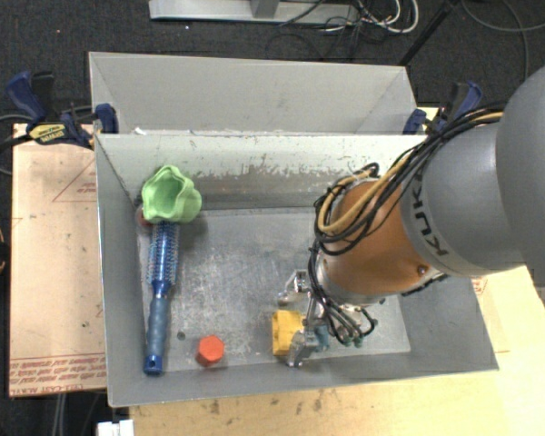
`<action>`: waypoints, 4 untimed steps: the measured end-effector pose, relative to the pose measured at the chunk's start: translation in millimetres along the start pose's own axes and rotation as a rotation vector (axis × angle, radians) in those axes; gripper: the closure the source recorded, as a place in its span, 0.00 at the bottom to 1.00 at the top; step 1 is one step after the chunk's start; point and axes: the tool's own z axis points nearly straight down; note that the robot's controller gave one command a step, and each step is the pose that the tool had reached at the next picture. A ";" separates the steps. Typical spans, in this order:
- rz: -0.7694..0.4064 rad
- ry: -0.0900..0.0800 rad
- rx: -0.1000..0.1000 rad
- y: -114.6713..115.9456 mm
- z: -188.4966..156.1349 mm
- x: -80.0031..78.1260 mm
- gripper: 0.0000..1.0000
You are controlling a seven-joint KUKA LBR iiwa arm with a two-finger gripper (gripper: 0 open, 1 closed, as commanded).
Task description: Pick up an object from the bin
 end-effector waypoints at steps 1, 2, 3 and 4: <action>0.232 0.011 0.002 20.0 -14.1 -0.2 0.00; 0.387 0.013 0.005 8.1 -13.5 2.6 0.00; 0.470 0.006 0.000 6.6 11.5 -0.1 0.00; 0.560 0.010 -0.003 2.8 11.4 -2.1 0.00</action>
Offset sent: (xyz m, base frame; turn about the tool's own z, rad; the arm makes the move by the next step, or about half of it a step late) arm -0.0002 0.0185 0.0144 0.2356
